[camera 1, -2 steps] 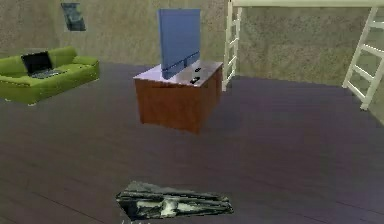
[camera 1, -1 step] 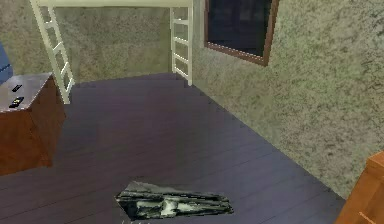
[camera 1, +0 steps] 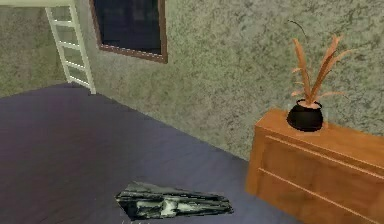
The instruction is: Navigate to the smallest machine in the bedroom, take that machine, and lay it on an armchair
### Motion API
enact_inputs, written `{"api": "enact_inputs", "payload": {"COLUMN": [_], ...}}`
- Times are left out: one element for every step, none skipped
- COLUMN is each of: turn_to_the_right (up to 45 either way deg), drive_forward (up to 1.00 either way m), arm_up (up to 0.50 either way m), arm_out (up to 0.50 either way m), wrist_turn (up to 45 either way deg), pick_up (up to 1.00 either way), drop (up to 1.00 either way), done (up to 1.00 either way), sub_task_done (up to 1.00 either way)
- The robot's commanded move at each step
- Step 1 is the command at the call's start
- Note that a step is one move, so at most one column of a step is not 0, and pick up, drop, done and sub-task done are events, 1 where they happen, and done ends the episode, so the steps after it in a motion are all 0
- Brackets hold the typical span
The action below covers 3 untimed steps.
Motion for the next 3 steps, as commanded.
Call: {"api": "enact_inputs", "payload": {"turn_to_the_right": [0.0,21.0,0.0], "drive_forward": [0.15,0.0,0.15], "arm_up": [0.0,0.0,0.0], "arm_out": [0.0,0.0,0.0], "wrist_turn": [0.0,0.0,0.0], "pick_up": [0.0,0.0,0.0], "drop": [0.0,0.0,0.0], "done": [0.0,0.0,0.0], "sub_task_done": [0.0,0.0,0.0]}}
